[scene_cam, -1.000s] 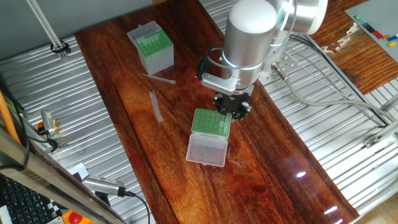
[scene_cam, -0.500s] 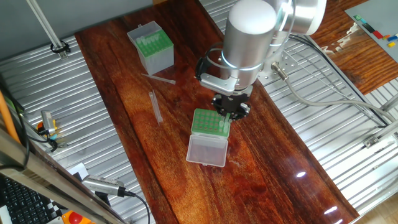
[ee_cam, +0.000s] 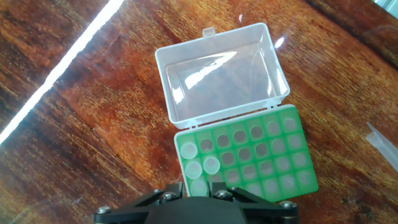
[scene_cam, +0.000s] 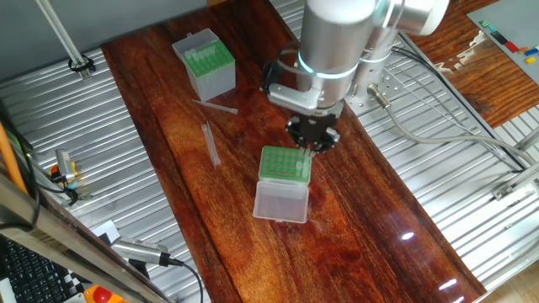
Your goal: Transfer all large pipette tips from one holder to another
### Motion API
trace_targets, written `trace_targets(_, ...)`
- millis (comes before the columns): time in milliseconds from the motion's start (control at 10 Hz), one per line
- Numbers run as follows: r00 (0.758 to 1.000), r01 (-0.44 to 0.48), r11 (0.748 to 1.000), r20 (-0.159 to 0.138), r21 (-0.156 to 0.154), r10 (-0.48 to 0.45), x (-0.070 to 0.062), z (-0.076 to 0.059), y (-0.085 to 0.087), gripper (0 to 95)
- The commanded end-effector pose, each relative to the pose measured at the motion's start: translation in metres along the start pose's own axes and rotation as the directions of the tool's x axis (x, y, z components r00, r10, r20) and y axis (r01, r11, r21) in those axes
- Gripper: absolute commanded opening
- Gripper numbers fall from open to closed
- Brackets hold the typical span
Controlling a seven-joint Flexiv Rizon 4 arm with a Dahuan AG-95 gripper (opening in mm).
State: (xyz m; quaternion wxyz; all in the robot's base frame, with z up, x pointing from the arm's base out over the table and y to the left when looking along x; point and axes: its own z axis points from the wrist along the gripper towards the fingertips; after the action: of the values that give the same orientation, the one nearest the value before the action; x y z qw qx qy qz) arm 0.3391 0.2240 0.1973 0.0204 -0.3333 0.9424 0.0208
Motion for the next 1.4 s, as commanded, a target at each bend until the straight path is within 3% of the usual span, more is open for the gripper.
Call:
trace_targets(100, 1.0, 0.009, 1.0, -0.005, -0.005, -0.009, 0.003, -0.012, 0.0, 0.0)
trace_targets(500, 1.0, 0.011, 1.0, -0.003, -0.012, -0.012, 0.01, -0.033, 0.0, 0.0)
trace_targets(1400, 1.0, 0.012, 0.999, -0.007, -0.03, -0.013, 0.007, -0.067, -0.002, 0.0)
